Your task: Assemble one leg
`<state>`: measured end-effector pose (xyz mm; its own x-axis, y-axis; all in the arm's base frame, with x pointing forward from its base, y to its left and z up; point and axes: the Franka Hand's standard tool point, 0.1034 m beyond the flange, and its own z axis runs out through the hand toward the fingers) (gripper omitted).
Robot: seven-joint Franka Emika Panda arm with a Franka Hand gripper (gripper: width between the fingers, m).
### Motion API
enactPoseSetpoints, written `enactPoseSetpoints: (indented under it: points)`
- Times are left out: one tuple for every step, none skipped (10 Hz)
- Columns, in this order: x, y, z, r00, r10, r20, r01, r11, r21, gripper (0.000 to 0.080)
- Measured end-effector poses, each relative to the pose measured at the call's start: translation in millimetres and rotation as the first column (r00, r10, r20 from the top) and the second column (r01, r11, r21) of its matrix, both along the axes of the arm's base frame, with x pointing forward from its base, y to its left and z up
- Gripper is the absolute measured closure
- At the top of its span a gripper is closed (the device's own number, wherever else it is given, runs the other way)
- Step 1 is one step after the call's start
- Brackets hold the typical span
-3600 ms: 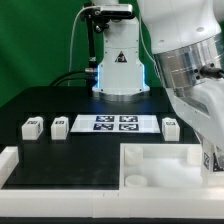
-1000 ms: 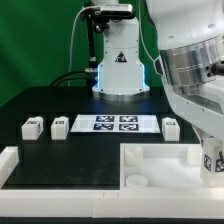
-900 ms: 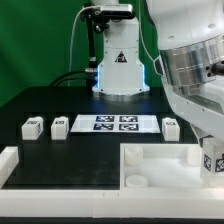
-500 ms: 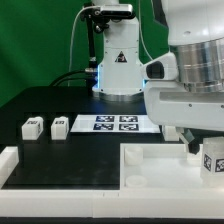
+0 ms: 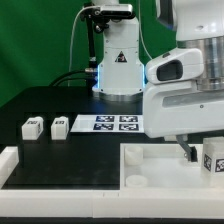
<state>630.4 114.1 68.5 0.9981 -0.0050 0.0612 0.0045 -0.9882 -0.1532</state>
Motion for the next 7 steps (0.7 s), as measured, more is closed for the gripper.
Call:
enactPoseSetpoints:
  points:
    - [0.0, -0.4, -0.1, 0.999, -0.034, -0.006, 0.035, 0.999, 0.003, 0.0150]
    - [-0.1, -0.1, -0.2, 0.999, -0.034, -0.006, 0.034, 0.999, 0.003, 0.0270]
    - [-0.2, 0.3, -0.3, 0.997, -0.072, -0.012, 0.072, 0.997, 0.005, 0.0406]
    - [-0.3, -0.6, -0.4, 0.983, -0.182, -0.030, 0.182, 0.983, 0.012, 0.0406]
    - [-0.1, -3.3, -0.7, 0.959, -0.280, -0.046, 0.281, 0.960, 0.012, 0.0499]
    - [-0.1, -3.7, -0.8, 0.948, -0.314, -0.052, 0.315, 0.949, 0.012, 0.0499]
    - [-0.1, -4.3, -0.9, 0.899, -0.433, -0.074, 0.434, 0.901, 0.012, 0.0499]
